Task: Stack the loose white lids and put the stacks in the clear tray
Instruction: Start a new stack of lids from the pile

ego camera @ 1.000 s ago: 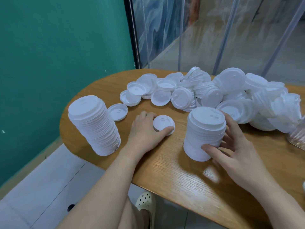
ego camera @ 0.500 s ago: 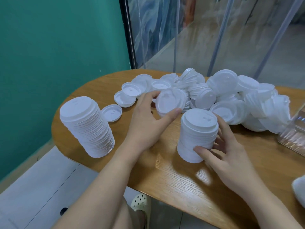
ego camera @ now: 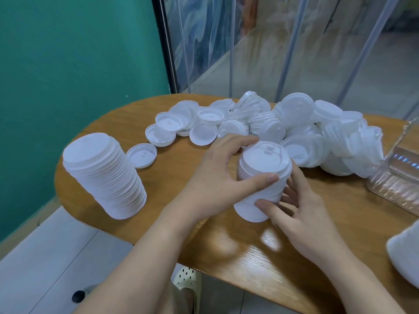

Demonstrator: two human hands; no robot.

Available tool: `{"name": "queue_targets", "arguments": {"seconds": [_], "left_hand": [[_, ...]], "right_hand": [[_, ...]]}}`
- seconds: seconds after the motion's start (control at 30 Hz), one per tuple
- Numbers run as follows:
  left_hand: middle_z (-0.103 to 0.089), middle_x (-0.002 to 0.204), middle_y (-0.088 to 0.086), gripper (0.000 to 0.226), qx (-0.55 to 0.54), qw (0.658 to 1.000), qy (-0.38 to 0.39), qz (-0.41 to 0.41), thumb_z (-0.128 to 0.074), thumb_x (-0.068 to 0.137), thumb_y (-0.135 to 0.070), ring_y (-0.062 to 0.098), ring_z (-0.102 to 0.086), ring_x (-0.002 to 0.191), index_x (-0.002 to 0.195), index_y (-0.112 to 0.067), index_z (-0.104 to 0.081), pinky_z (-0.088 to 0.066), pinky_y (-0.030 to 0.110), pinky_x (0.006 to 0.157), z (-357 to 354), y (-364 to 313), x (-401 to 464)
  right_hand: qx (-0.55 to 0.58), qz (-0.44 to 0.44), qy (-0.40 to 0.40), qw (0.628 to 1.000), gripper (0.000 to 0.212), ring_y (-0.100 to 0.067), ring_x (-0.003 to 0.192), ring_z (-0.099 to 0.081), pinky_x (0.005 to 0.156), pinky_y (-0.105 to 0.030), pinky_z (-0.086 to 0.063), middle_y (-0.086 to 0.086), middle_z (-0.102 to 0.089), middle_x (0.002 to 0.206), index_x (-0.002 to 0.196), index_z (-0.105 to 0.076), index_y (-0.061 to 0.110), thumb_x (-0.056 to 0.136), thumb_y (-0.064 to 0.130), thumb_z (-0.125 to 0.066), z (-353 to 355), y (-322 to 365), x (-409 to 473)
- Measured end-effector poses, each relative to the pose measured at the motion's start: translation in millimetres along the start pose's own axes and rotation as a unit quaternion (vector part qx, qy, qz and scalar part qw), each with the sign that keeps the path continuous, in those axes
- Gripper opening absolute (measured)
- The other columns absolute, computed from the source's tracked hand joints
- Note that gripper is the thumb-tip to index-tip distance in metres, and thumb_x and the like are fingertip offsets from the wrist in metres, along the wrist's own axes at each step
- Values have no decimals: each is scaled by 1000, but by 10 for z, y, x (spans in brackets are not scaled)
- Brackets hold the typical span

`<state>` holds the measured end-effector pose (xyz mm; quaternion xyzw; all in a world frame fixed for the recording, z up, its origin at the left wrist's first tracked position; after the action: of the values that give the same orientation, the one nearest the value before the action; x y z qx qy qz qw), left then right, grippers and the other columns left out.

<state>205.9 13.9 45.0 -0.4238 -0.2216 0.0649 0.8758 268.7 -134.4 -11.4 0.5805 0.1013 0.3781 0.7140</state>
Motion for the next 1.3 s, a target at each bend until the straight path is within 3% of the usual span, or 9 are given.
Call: {"name": "queue_targets", "arguments": {"seconds": [0.2,0.37,0.5,0.57,0.77,0.9,0.97,1.1,1.3], "left_hand": [[-61,125,-17,63,-3,1000,9,-1,-82,82,-45,-4,-54,118,138,-24,-61,-37,5,95,-17,25,0],[-61,126,-16,66,2,1000,17,-3,-83,80,-46,-3,-55,118,138,-23,-61,-38,6,95,-36,35,18],[-62,125,-15,69,15,1000,16,-9,-85,76,-48,-2,-56,117,135,-22,-62,-39,6,93,-41,19,34],[-62,124,-16,69,5,1000,19,-4,-87,75,-47,-3,-56,116,134,-23,-62,-40,7,93,-39,42,41],[-65,122,-13,65,-51,998,25,-12,-90,74,-42,5,-60,115,130,-22,-64,-47,16,95,-50,115,67],[-72,115,-5,42,-132,988,-73,22,-67,92,-46,11,-65,109,123,-17,-69,-50,24,94,53,453,182],[-67,122,-9,36,-48,990,-116,59,-68,96,-41,6,-61,111,126,-20,-67,-47,26,96,106,703,325],[-45,149,-5,78,120,983,-78,113,-77,87,-49,15,-39,138,151,-22,-42,-33,34,116,26,987,699],[-47,145,-1,93,189,970,-98,113,-81,81,-55,21,-36,137,153,-16,-38,-29,30,109,-115,1110,987]], "right_hand": [[-9,-10,9,1000,88,-4,118,-66,91,-21,-56,29,-63,130,151,-35,54,85,19,-81,4,-80,-17],[-2,-15,2,1000,102,-1,120,-64,96,-24,-55,36,-58,134,156,-17,59,80,37,-80,8,-112,-14],[-6,1,-2,1000,111,-4,122,-64,98,-30,-56,29,-57,140,156,-1,62,76,45,-76,-7,-81,-28],[-9,10,0,1000,108,-6,122,-65,99,-36,-56,30,-57,140,155,-3,64,76,47,-75,-17,-52,-31],[-23,18,1,1000,94,-8,116,-67,92,-29,-59,37,-57,134,149,-22,67,79,36,-77,4,-31,-15],[-26,12,-9,1000,89,-6,121,-63,94,-29,-56,41,-53,135,144,-25,70,74,47,-76,37,-34,21],[-27,5,-11,1000,89,-4,121,-63,93,-26,-55,43,-52,134,144,-25,71,74,48,-75,54,-45,28],[-37,-1,-12,999,90,-2,121,-62,91,-12,-50,42,-53,134,144,-24,72,75,46,-76,72,-72,44],[-49,-14,-13,999,93,0,125,-59,93,-5,-42,42,-51,137,145,-18,73,75,53,-74,117,-166,83]]}}
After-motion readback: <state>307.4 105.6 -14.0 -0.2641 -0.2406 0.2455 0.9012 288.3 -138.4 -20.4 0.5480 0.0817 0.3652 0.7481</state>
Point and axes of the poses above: each hand's wrist, its own x-axis towards the middle knuckle, its own z-axis out of the back of the hand, y = z × x, the point moved 8 cm from there along x, towards the middle knuckle
